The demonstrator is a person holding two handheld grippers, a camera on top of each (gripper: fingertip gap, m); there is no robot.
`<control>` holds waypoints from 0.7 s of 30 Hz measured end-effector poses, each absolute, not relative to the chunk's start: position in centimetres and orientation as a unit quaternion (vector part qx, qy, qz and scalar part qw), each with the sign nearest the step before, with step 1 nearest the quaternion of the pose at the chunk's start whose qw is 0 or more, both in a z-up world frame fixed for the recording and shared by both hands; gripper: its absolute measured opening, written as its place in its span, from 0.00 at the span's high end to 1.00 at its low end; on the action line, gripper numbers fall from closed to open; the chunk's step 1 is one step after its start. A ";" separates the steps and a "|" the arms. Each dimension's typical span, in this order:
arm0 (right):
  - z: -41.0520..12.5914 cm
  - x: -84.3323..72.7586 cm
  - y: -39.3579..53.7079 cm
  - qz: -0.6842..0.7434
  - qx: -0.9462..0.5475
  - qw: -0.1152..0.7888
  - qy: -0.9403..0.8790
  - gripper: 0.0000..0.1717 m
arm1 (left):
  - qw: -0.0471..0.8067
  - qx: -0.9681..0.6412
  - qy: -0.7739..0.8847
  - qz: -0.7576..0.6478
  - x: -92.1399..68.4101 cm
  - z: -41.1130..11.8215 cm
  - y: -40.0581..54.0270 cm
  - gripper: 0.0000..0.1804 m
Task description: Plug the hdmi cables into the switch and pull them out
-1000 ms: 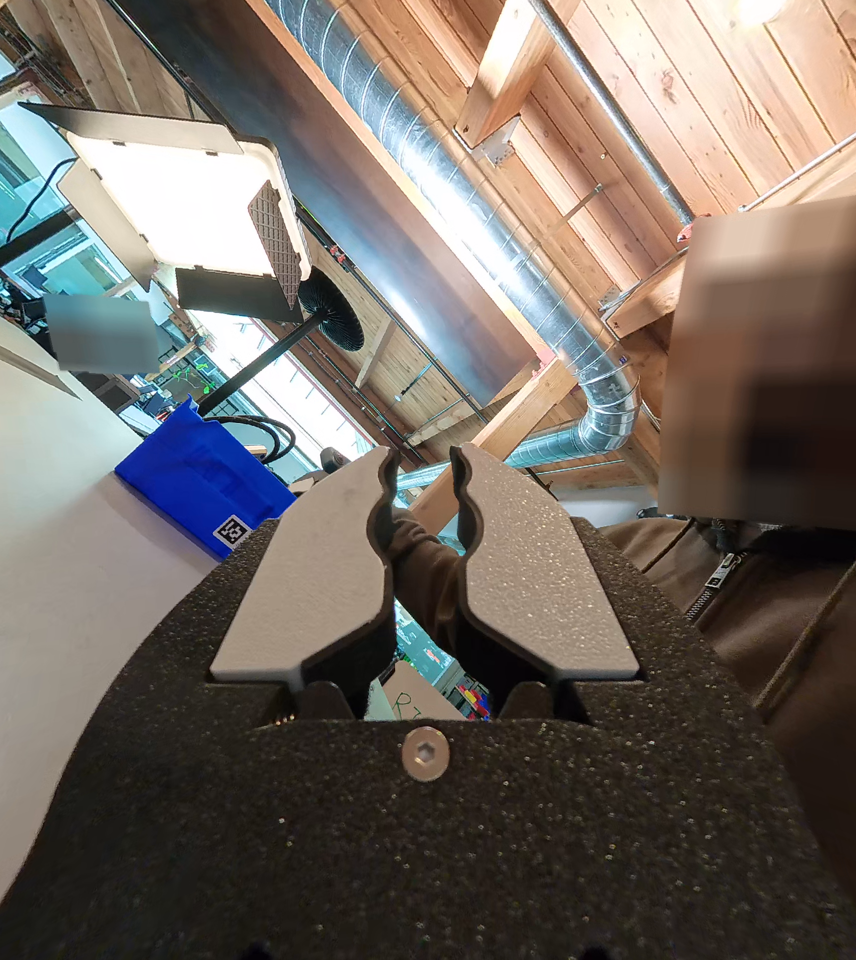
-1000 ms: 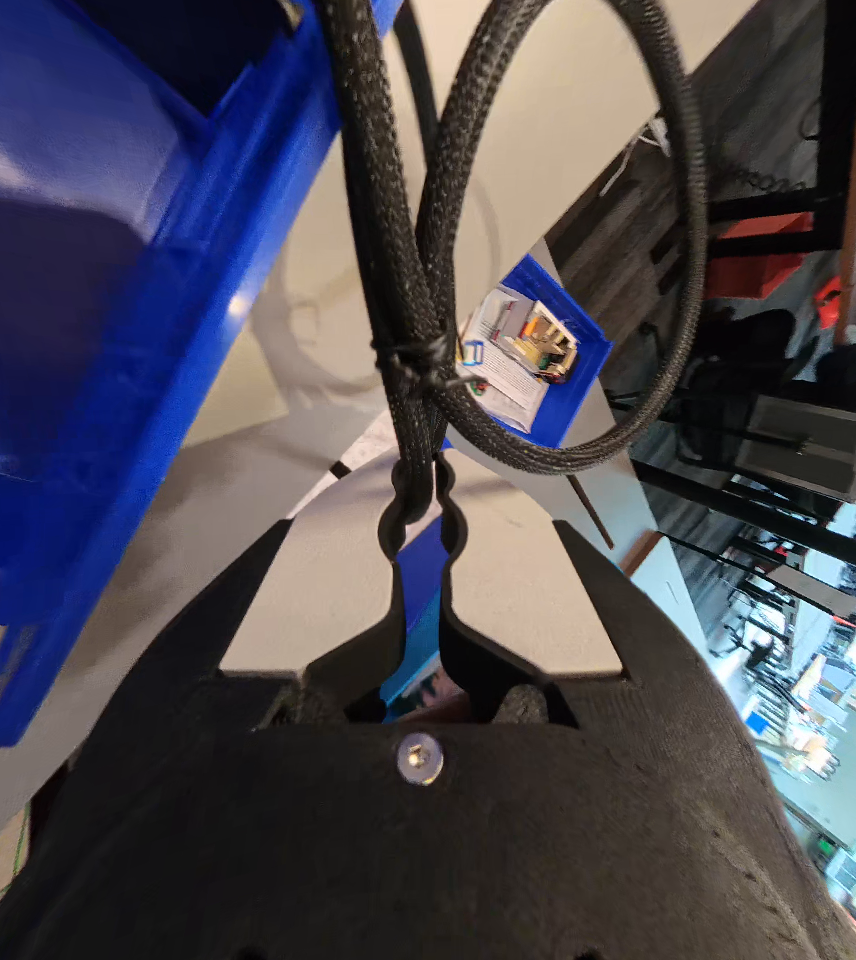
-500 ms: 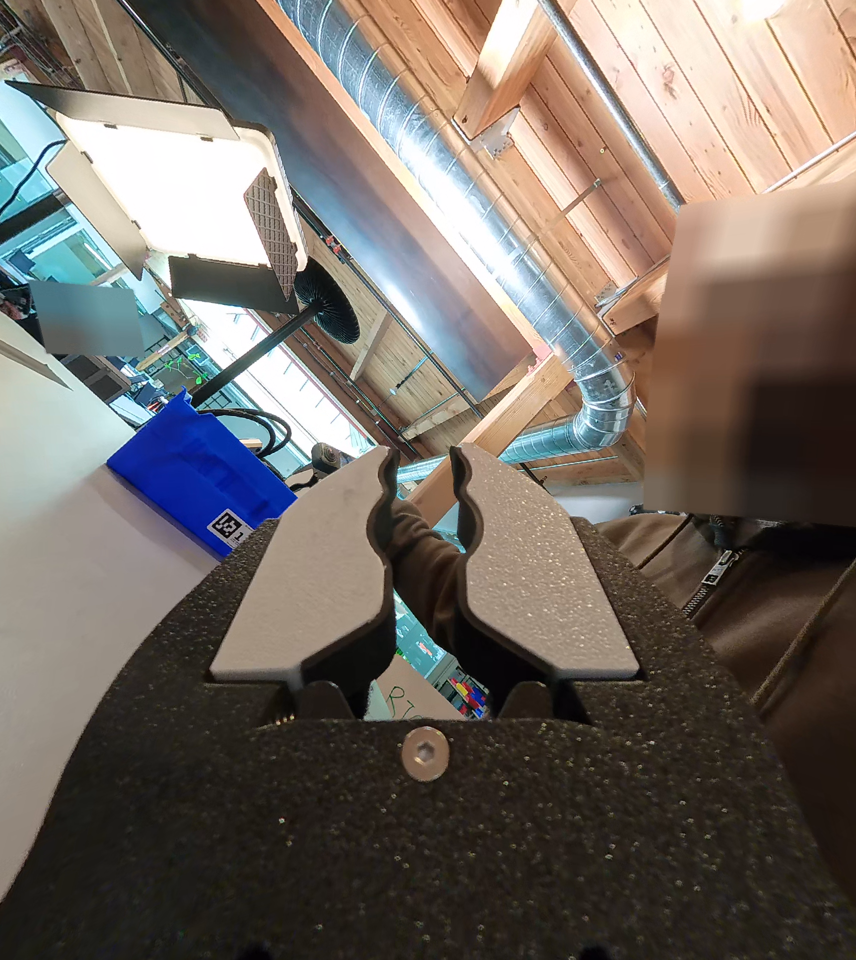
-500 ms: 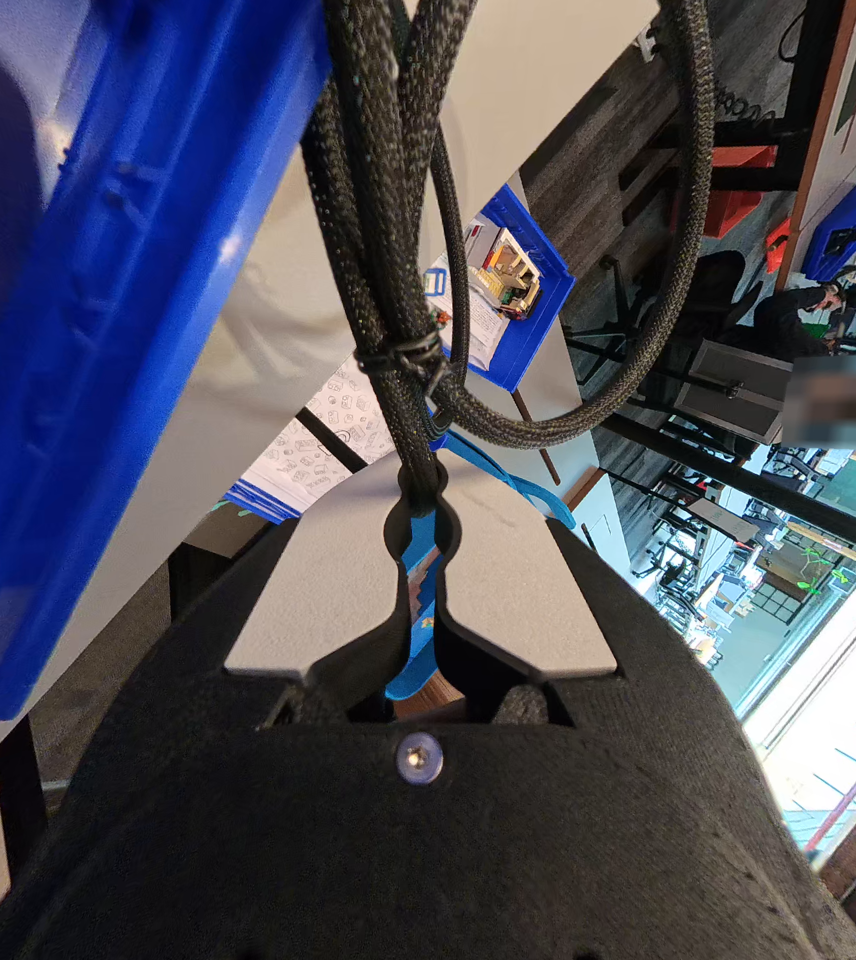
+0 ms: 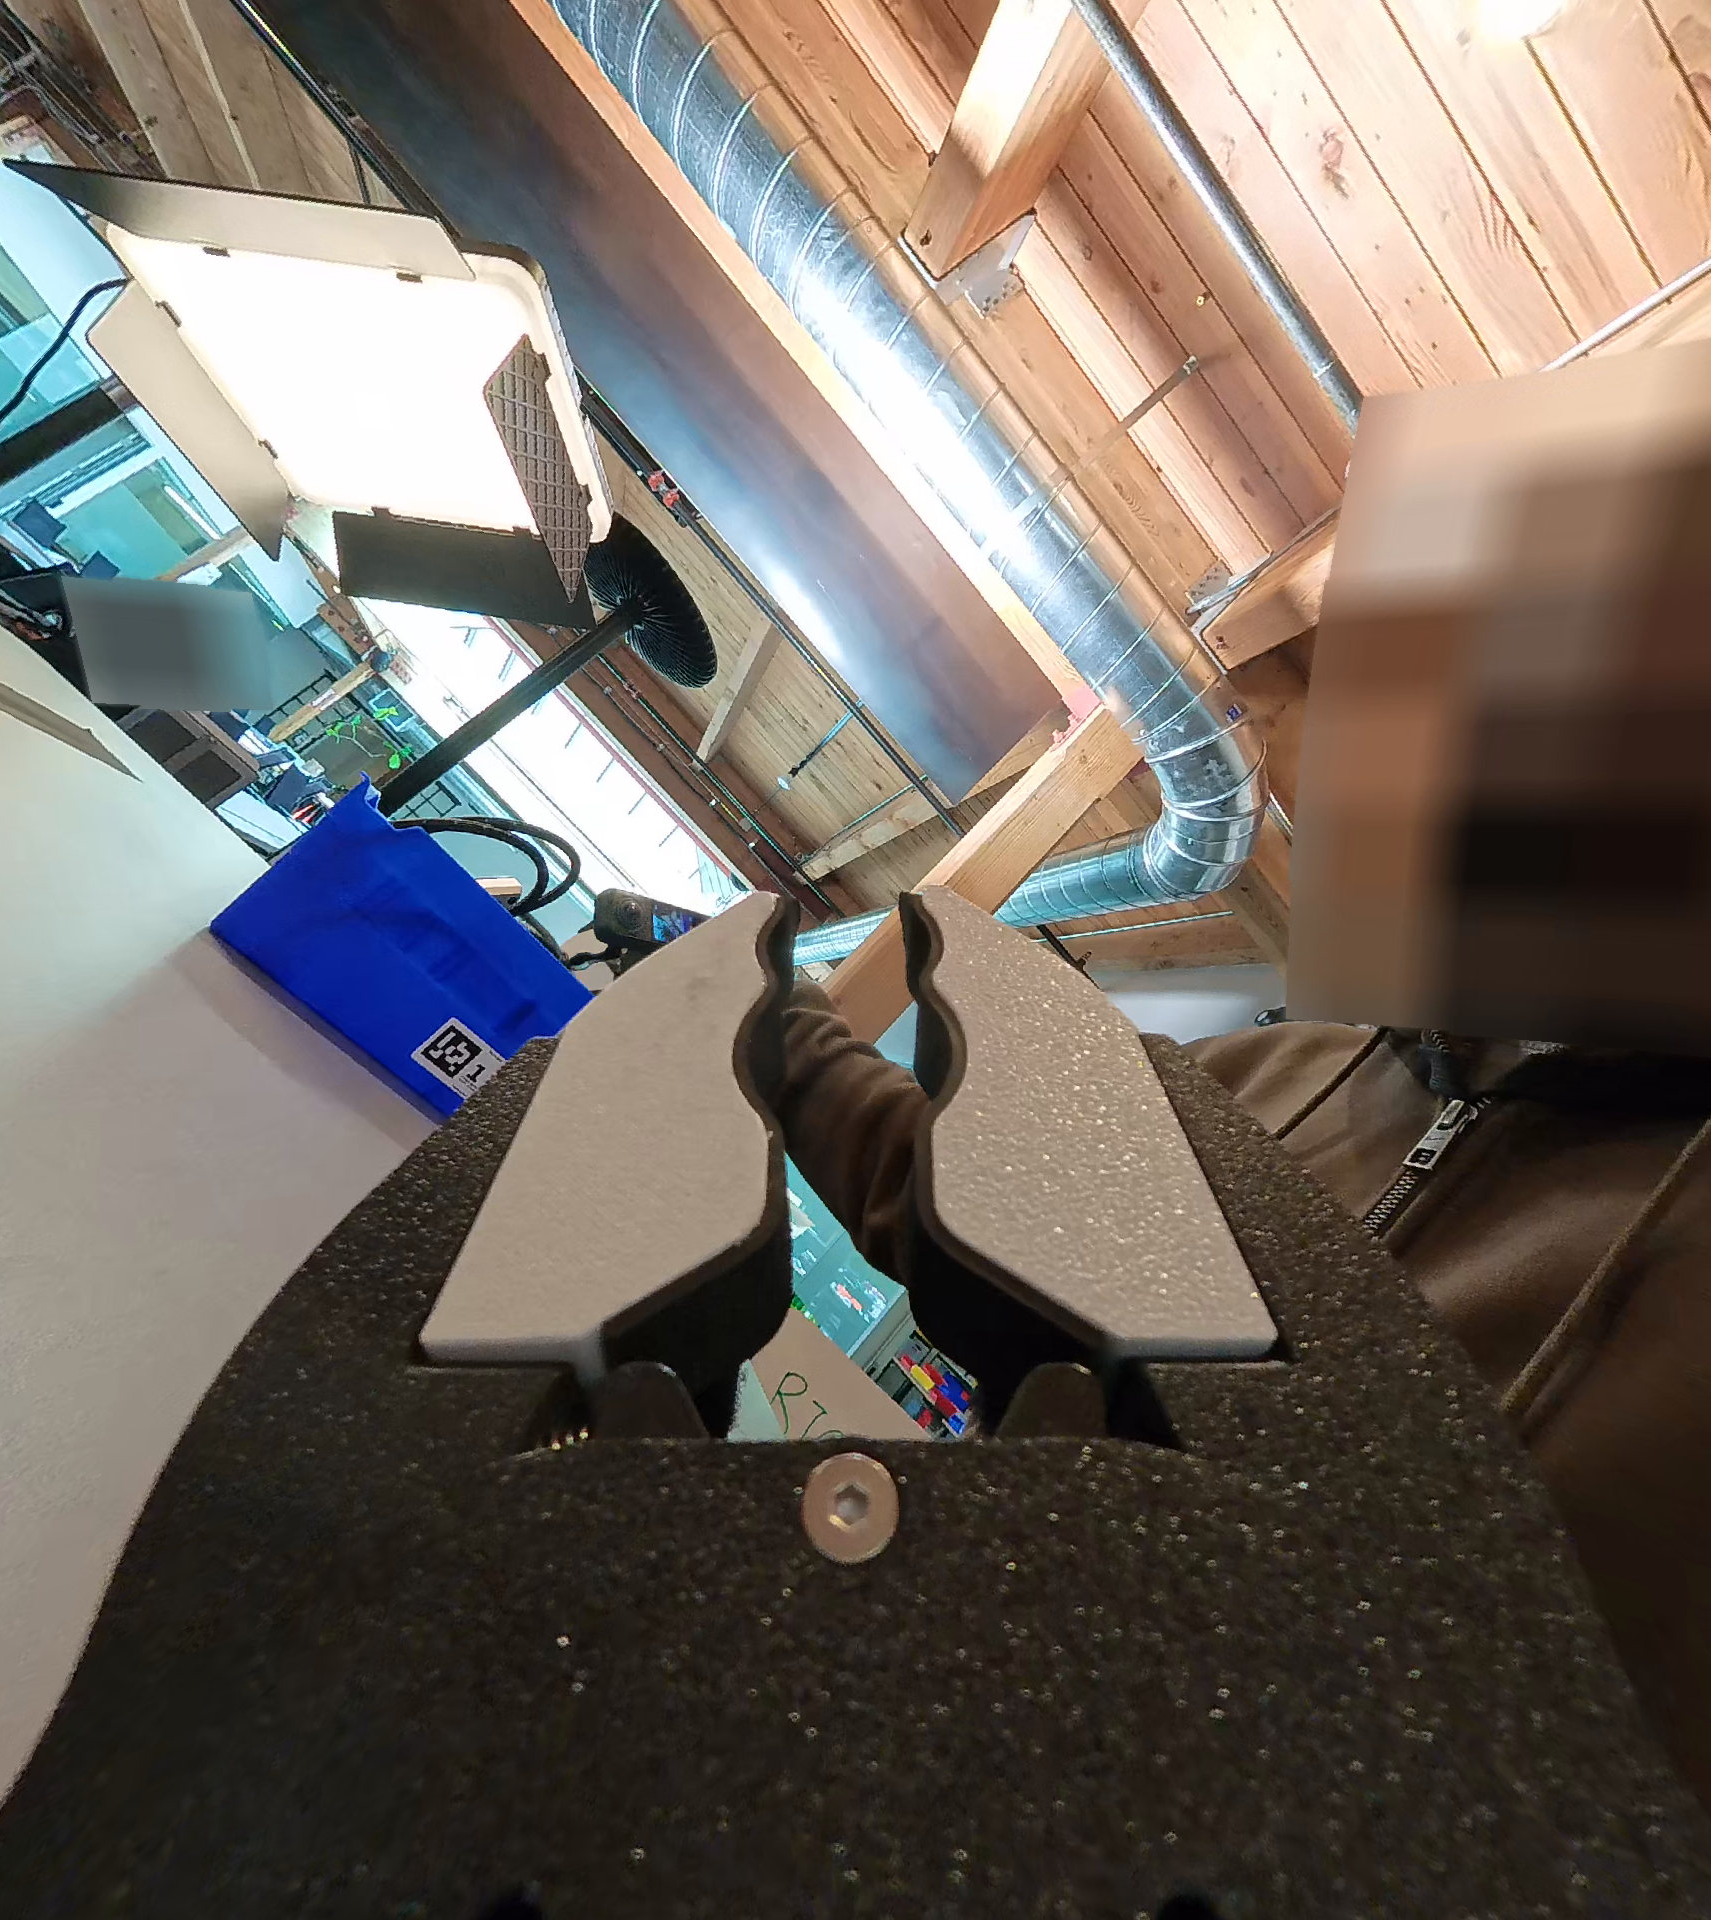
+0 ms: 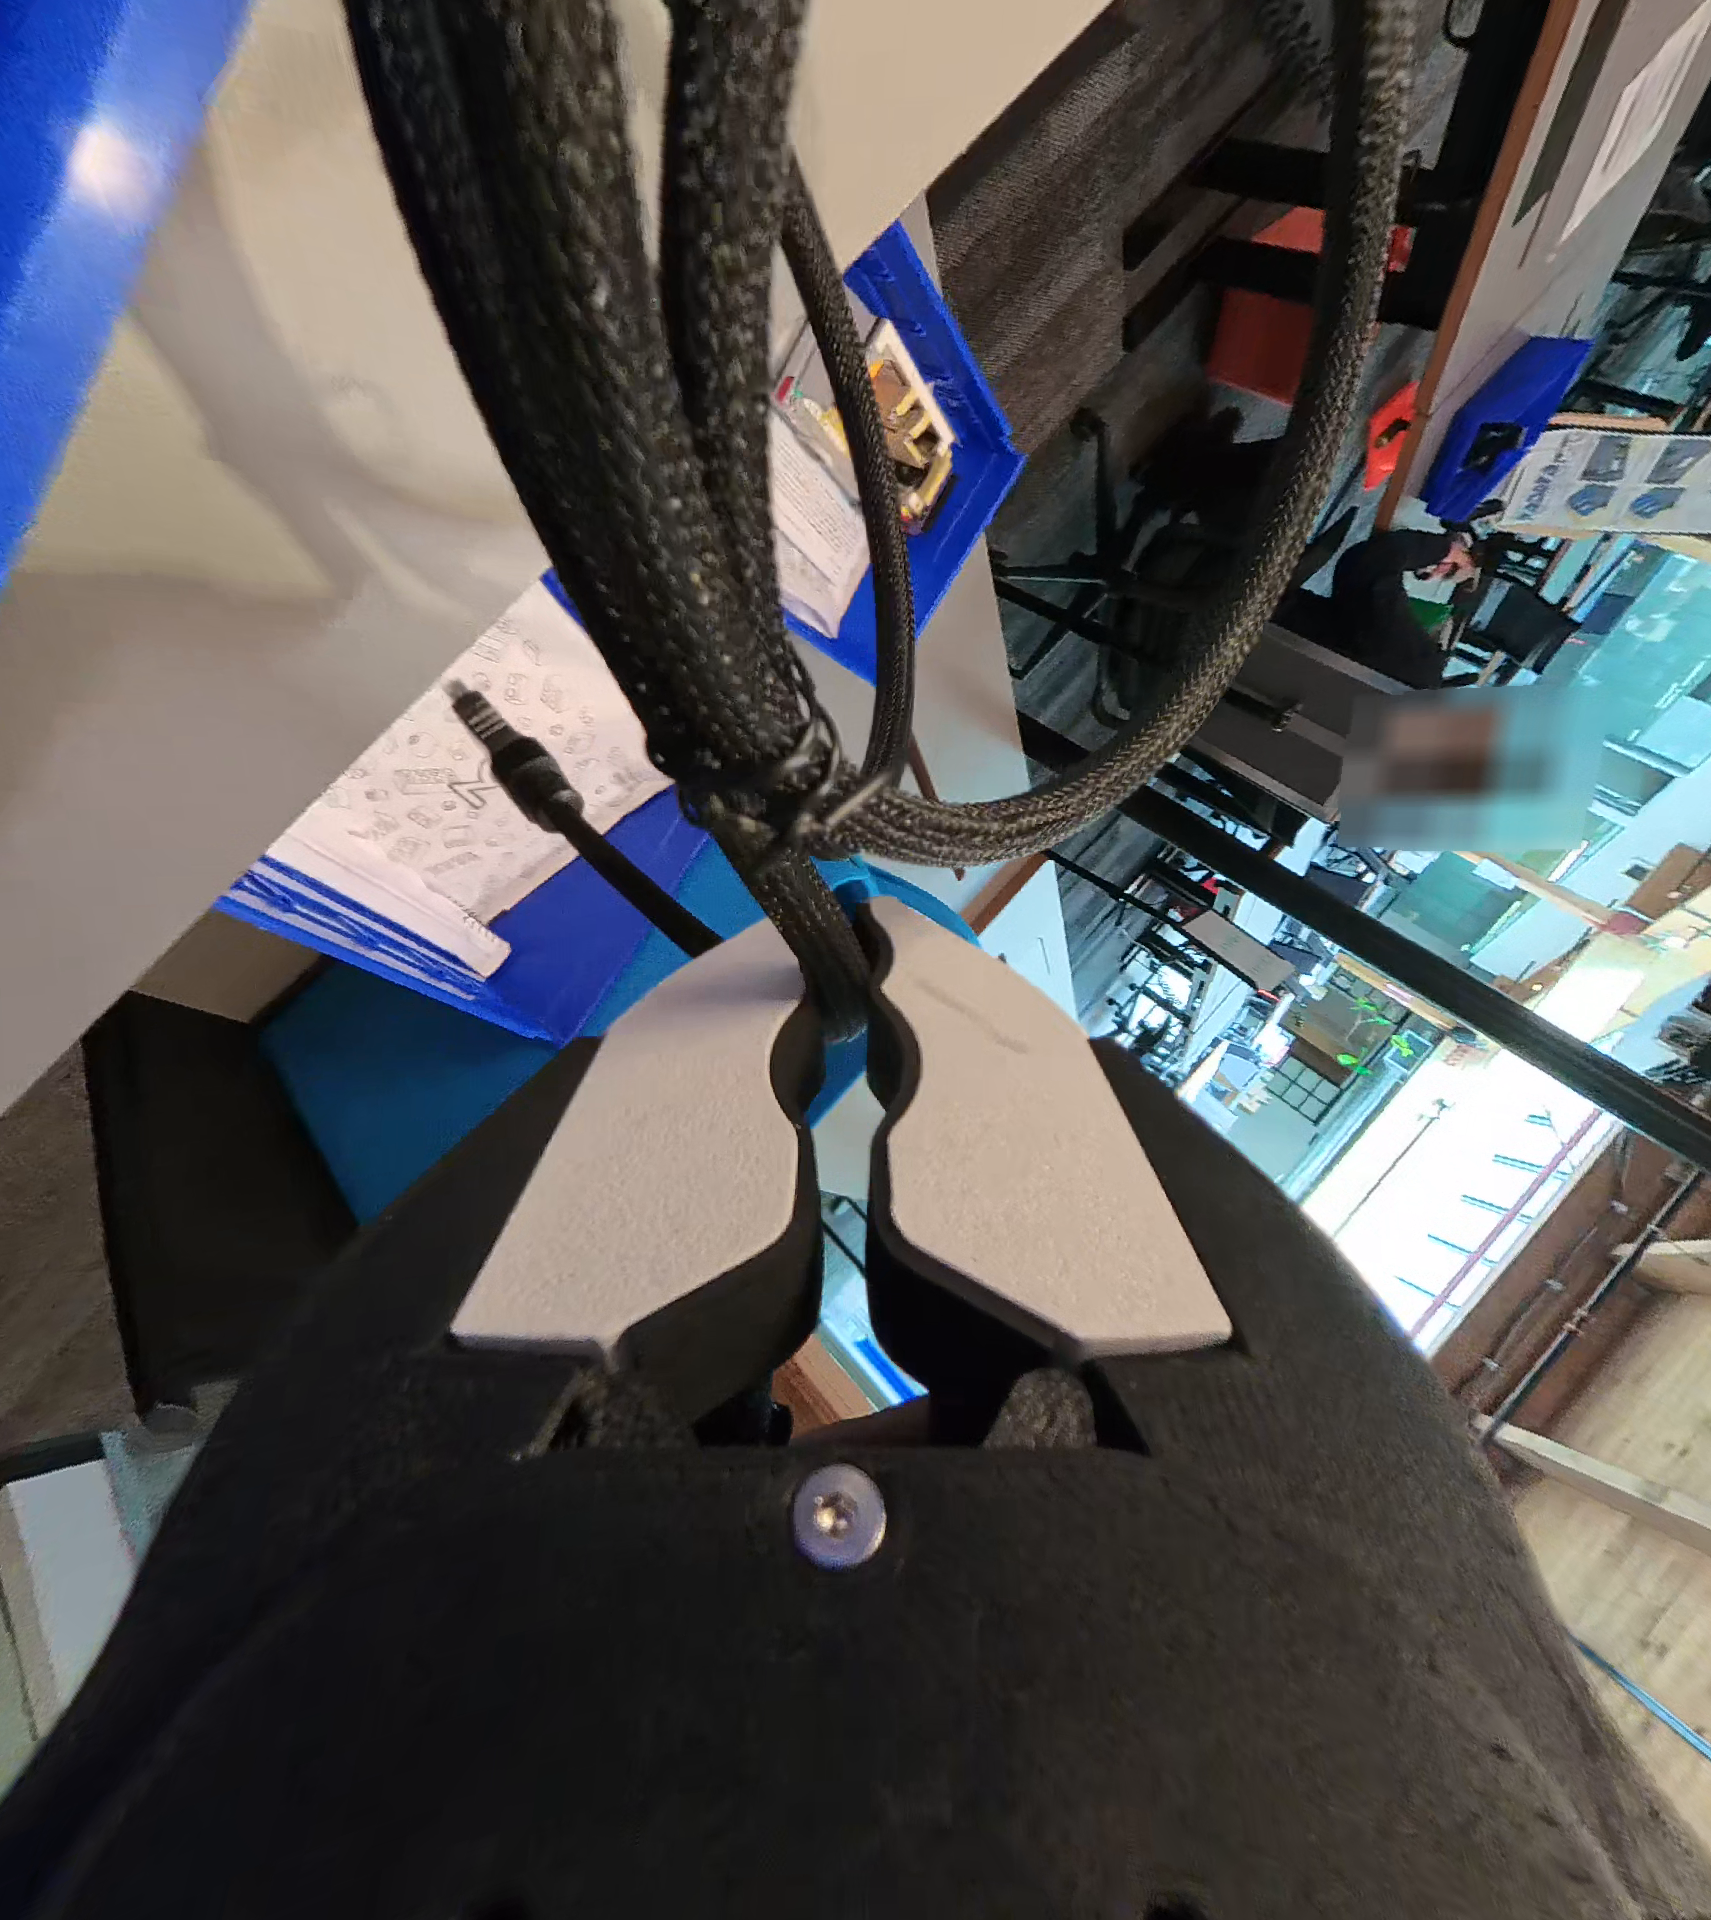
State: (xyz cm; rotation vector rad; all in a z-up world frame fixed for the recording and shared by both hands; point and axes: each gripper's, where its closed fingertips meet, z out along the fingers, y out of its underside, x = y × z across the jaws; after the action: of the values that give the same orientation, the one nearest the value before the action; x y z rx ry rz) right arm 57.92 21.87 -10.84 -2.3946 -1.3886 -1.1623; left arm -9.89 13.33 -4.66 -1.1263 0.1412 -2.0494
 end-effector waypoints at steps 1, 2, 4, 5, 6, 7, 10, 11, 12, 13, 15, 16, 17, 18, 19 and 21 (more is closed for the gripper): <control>-10.3 57.8 22.0 -0.393 -0.791 0.070 -0.463 0.99 | 0.389 -0.443 0.056 -0.806 -9.9 -4.7 13.3 0.89; -9.5 57.8 22.2 -0.405 -0.784 0.070 -0.464 0.99 | 0.389 -0.443 0.056 -0.806 -9.9 -4.7 13.3 0.89; -7.6 57.7 22.7 -0.437 -0.770 0.075 -0.460 0.99 | 0.390 -0.443 0.055 -0.805 -9.9 -4.7 13.3 0.89; -6.4 57.5 23.0 -0.456 -0.760 0.083 -0.456 0.99 | 0.390 -0.443 0.055 -0.805 -9.9 -4.7 13.4 0.89; -5.1 57.2 23.3 -0.471 -0.753 0.092 -0.451 1.00 | 0.390 -0.443 0.055 -0.806 -9.9 -4.7 13.4 0.89; -3.9 56.7 23.6 -0.480 -0.750 0.103 -0.443 1.00 | 0.389 -0.443 0.055 -0.806 -9.9 -4.7 13.4 0.89; 0.1 54.8 24.3 -0.497 -0.750 0.149 -0.409 0.99 | 0.390 -0.443 0.054 -0.805 -9.9 -4.7 13.4 0.89; 1.3 54.1 24.4 -0.494 -0.756 0.164 -0.396 0.99 | 0.389 -0.444 0.054 -0.805 -9.9 -4.7 13.4 0.89; 2.2 53.2 24.5 -0.485 -0.765 0.175 -0.385 0.99 | 0.389 -0.444 0.055 -0.805 -9.9 -4.7 13.4 0.89; 2.8 52.4 24.5 -0.473 -0.776 0.182 -0.376 0.99 | 0.389 -0.444 0.055 -0.805 -9.8 -4.7 13.4 0.89; 3.7 50.6 24.4 -0.439 -0.799 0.195 -0.360 0.99 | 0.389 -0.444 0.055 -0.805 -9.8 -4.7 13.4 0.89; 3.9 49.6 24.4 -0.413 -0.815 0.207 -0.350 0.99 | 0.389 -0.444 0.055 -0.805 -9.8 -4.7 13.4 0.89; 4.2 48.6 24.6 -0.383 -0.831 0.223 -0.337 0.99 | 0.389 -0.444 0.056 -0.805 -9.8 -4.7 13.4 0.89; 4.5 47.5 24.8 -0.352 -0.844 0.241 -0.325 0.98 | 0.389 -0.444 0.056 -0.805 -9.8 -4.7 13.4 0.89; 4.8 46.5 25.1 -0.324 -0.854 0.258 -0.316 0.97 | 0.389 -0.444 0.057 -0.805 -9.8 -4.7 13.3 0.89; 5.2 44.9 25.6 -0.278 -0.870 0.282 -0.293 0.96 | 0.390 -0.445 0.059 -0.804 -9.7 -4.7 13.3 0.89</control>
State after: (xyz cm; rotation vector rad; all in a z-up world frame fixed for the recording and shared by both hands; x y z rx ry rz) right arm 44.95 25.59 5.21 -2.3302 -0.7843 -0.7454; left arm -9.75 13.28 -4.66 -1.1307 0.1492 -2.0437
